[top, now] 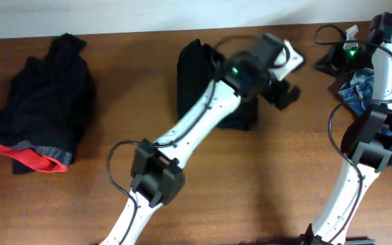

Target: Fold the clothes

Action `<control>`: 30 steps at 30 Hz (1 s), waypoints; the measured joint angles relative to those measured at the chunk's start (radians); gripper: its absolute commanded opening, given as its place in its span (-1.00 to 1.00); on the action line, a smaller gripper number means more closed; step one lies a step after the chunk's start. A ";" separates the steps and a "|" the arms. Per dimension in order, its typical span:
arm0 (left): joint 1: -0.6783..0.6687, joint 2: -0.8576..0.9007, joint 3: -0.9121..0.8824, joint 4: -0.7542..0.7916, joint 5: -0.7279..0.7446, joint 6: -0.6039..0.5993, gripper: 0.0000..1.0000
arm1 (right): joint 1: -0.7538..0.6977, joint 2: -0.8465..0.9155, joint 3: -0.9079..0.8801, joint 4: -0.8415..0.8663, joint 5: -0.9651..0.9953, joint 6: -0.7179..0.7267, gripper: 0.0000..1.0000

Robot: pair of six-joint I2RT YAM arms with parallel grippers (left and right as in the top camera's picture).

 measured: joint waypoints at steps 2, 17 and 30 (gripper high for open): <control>0.032 0.000 0.116 -0.066 0.000 0.000 0.99 | 0.000 0.000 0.000 0.000 0.000 -0.001 -0.92; 0.574 -0.012 0.623 -0.645 -0.003 -0.133 0.99 | 0.338 0.000 0.024 -0.075 -0.099 -0.053 0.38; 0.590 -0.012 0.622 -0.722 -0.073 -0.134 0.99 | 0.531 0.000 0.025 0.061 -0.012 0.150 0.32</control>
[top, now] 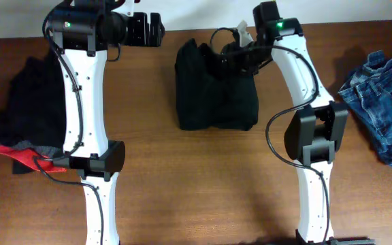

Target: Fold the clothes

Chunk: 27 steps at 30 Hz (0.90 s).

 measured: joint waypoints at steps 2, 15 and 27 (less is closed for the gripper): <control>0.000 0.000 0.000 -0.005 -0.002 0.000 0.99 | -0.006 0.000 0.001 0.000 0.004 0.010 0.46; 0.000 0.000 0.000 -0.011 -0.003 0.000 0.99 | -0.065 0.000 0.181 -0.087 -0.019 -0.035 0.72; 0.000 0.000 0.000 -0.029 -0.003 0.002 0.98 | 0.148 0.000 0.181 -0.121 0.222 -0.096 0.97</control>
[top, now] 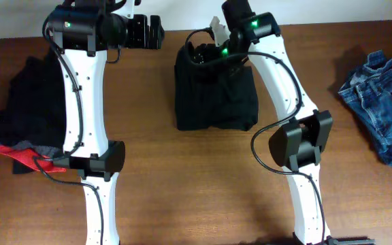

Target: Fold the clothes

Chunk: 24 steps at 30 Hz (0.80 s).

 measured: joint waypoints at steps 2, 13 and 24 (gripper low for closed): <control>0.000 0.000 0.000 -0.005 0.000 0.000 0.99 | -0.003 0.000 0.000 0.000 0.007 -0.005 0.98; 0.000 0.000 -0.001 -0.005 0.000 0.001 0.98 | -0.002 0.000 -0.029 0.002 0.096 -0.032 -0.92; 0.000 0.001 -0.001 -0.013 0.000 0.003 0.99 | -0.092 -0.004 -0.030 -0.052 0.134 -0.037 -0.92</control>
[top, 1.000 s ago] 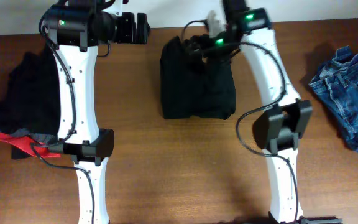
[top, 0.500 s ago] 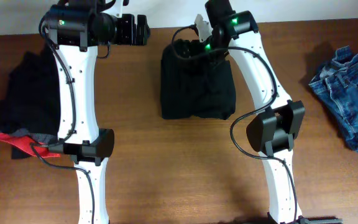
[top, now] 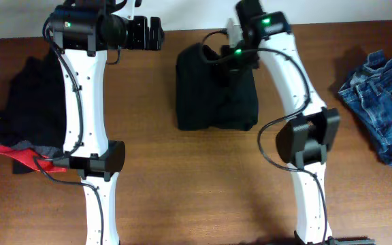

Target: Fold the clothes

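A black garment point(top: 216, 92) lies folded into a thick block at the middle back of the table. My right gripper point(top: 216, 54) is down on its far edge, left of the middle. Its black fingers blend into the black cloth, so their state is unclear. My left gripper point(top: 156, 32) hangs at the back of the table, left of the garment and clear of it. Its fingers look apart with nothing between them.
A heap of dark clothes with a red band point(top: 33, 109) lies at the left edge, partly under the left arm. Crumpled blue jeans point(top: 380, 102) lie at the right edge. The wooden table point(top: 203, 184) runs to a pale wall at the back.
My right gripper has shifted a little to the right along the garment's far edge. The garment's top left corner now looks rounder. The left arm is unchanged.
First my left arm reached across the black garment to its right side while the right arm stood over the jeans. Then the left arm stood back at the far left and the right gripper was at the garment's far edge. It has stayed there since, shifting left, then right.
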Action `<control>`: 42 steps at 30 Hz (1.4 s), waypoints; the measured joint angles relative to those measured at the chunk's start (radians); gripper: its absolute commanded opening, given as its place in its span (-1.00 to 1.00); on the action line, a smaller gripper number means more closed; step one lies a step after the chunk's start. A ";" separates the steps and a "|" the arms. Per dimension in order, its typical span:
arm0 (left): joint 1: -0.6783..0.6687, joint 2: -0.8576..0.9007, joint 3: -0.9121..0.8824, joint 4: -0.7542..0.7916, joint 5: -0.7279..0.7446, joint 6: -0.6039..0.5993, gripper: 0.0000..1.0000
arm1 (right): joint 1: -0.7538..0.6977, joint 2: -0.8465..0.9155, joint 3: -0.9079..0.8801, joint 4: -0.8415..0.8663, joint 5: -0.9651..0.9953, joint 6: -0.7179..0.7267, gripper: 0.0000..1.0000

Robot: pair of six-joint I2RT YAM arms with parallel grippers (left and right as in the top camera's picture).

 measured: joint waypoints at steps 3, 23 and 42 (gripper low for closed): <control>-0.001 0.009 0.000 0.000 0.000 0.000 0.98 | -0.079 -0.014 0.002 -0.050 -0.023 0.000 -0.92; 0.010 0.048 0.000 0.001 0.000 0.000 0.97 | -0.035 -0.039 0.039 -0.101 -0.168 -0.083 -0.92; 0.170 0.048 0.000 -0.002 0.000 0.000 0.97 | 0.170 -0.041 0.039 0.080 -0.187 -0.034 -0.92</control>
